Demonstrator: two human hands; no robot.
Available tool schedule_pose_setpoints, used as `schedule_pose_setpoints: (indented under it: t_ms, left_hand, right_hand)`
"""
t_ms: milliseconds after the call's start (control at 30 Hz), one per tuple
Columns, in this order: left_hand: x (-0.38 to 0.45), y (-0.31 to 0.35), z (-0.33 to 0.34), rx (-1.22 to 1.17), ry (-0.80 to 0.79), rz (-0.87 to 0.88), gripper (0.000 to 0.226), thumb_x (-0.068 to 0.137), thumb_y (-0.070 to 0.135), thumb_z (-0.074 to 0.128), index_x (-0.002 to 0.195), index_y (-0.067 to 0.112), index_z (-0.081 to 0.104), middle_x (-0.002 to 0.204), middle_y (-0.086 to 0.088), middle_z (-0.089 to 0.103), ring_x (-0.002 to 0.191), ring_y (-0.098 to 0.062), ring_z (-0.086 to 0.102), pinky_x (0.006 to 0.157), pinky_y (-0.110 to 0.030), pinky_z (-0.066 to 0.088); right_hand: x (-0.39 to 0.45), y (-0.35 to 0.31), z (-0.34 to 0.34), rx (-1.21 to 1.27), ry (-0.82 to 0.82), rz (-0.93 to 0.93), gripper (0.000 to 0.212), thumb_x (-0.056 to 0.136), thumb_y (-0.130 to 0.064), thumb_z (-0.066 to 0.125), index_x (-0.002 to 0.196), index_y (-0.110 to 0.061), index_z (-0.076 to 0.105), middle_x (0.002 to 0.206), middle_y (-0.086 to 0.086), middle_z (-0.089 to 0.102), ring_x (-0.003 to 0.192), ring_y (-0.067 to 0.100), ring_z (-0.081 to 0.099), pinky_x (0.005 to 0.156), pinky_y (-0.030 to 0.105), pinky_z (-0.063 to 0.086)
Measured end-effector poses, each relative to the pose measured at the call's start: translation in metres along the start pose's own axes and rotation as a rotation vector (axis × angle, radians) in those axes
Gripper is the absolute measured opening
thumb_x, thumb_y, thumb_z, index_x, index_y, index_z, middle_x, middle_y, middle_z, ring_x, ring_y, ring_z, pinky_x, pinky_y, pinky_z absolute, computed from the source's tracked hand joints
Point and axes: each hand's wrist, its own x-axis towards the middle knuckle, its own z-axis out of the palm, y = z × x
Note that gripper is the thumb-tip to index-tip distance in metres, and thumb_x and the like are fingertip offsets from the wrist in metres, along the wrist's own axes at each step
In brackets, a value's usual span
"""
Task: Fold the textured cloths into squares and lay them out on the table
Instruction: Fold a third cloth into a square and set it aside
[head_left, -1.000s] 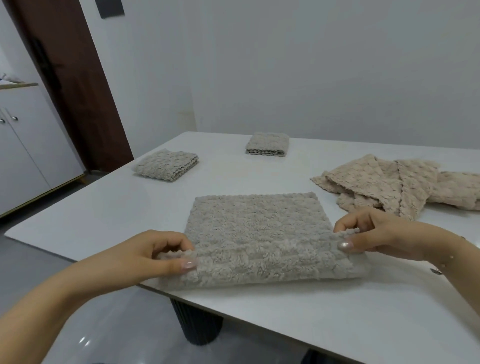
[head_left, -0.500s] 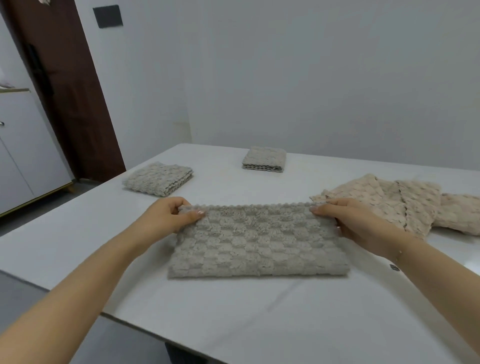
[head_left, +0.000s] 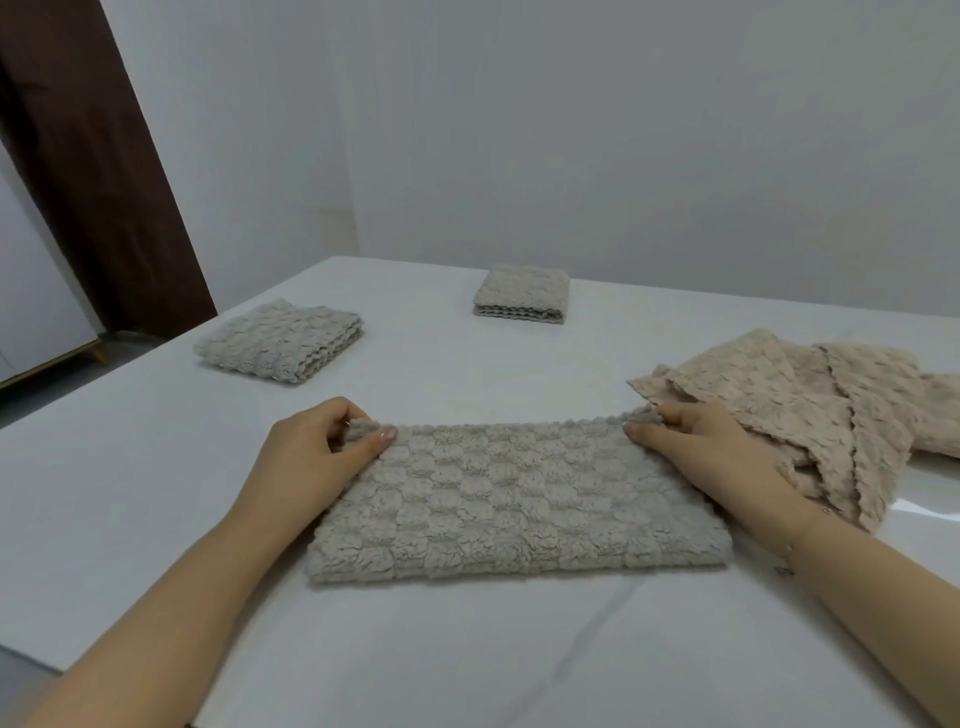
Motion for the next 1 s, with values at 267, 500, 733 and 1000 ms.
schedule_pose_setpoints:
  t_ms: [267, 500, 733, 1000]
  left_hand:
    - [0.006, 0.000, 0.003, 0.064, 0.078, -0.018, 0.027, 0.077, 0.048, 0.071, 0.070, 0.023, 0.063, 0.063, 0.005, 0.064, 0.055, -0.009, 0.052, 0.057, -0.028, 0.039]
    - [0.008, -0.001, 0.007, 0.074, 0.117, -0.018, 0.029, 0.076, 0.044, 0.074, 0.066, 0.020, 0.060, 0.060, 0.004, 0.059, 0.056, -0.010, 0.052, 0.055, -0.027, 0.036]
    - [0.007, -0.001, 0.010, 0.136, 0.170, -0.030, 0.031, 0.075, 0.046, 0.074, 0.076, 0.019, 0.059, 0.074, 0.004, 0.062, 0.068, -0.009, 0.056, 0.059, -0.026, 0.041]
    - [-0.026, 0.058, 0.001, 0.526, 0.264, 0.313, 0.023, 0.094, 0.020, 0.051, 0.112, 0.014, 0.065, 0.112, -0.005, 0.064, 0.103, -0.028, 0.056, 0.084, -0.040, 0.044]
  right_hand:
    - [0.010, 0.009, 0.003, -0.058, 0.028, -0.043, 0.030, 0.089, -0.029, 0.063, 0.091, 0.001, 0.066, 0.060, 0.021, 0.056, 0.039, 0.012, 0.041, 0.037, 0.018, 0.033]
    - [0.015, 0.012, 0.006, -0.182, 0.121, -0.125, 0.022, 0.087, -0.027, 0.067, 0.084, -0.005, 0.065, 0.057, 0.005, 0.058, 0.054, 0.017, 0.050, 0.054, 0.027, 0.037]
    - [0.013, 0.011, 0.009, -0.437, 0.209, -0.221, 0.019, 0.088, -0.029, 0.063, 0.087, -0.011, 0.058, 0.065, 0.002, 0.056, 0.061, 0.016, 0.051, 0.052, 0.027, 0.033]
    - [-0.018, -0.016, 0.003, -0.652, 0.153, -0.570, 0.033, 0.099, -0.028, 0.042, 0.126, -0.013, 0.056, 0.135, 0.000, 0.051, 0.124, 0.016, 0.044, 0.099, 0.020, 0.028]
